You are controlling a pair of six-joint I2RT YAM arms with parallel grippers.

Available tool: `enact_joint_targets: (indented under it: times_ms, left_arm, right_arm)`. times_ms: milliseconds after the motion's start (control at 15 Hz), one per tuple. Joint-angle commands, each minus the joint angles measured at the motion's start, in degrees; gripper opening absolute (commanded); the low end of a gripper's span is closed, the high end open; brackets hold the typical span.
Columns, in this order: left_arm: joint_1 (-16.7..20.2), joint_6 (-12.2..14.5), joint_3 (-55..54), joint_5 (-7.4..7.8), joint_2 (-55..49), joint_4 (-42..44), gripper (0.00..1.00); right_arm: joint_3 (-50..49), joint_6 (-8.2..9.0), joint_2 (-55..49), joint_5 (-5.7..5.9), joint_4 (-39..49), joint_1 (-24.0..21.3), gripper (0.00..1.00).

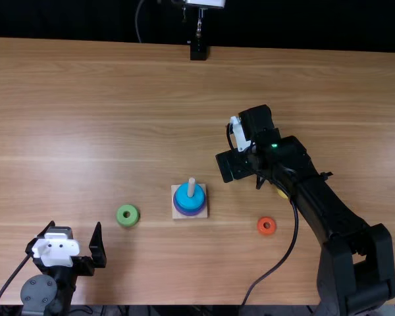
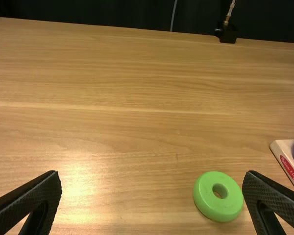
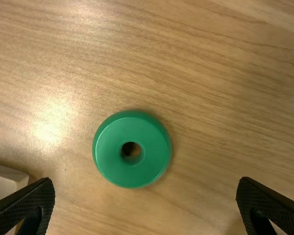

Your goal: Build the Hanoi tower: stack the rings onto the peg from bottom to top in this color order: purple, dark blue, light blue, dark green, light green, yellow, orange.

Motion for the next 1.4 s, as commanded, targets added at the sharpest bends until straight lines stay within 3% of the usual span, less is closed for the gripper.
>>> enact_joint_targets:
  times_ms: [0,400,1333]
  left_arm:
    - [0.2,0.7,-6.3,0.55,-0.7,-4.3,1.00]
    - [0.2,0.7,-6.3,0.55,-0.7,-4.3,1.00]
    - [0.2,0.7,-6.3,0.55,-0.7,-4.4,1.00]
  right_arm:
    - [1.0,1.93,1.9,-0.29,0.1,1.0,1.00]
    - [1.4,2.14,4.6,-0.29,0.4,3.2,1.00]
    - [2.8,2.25,8.4,-0.18,1.2,3.2,1.00]
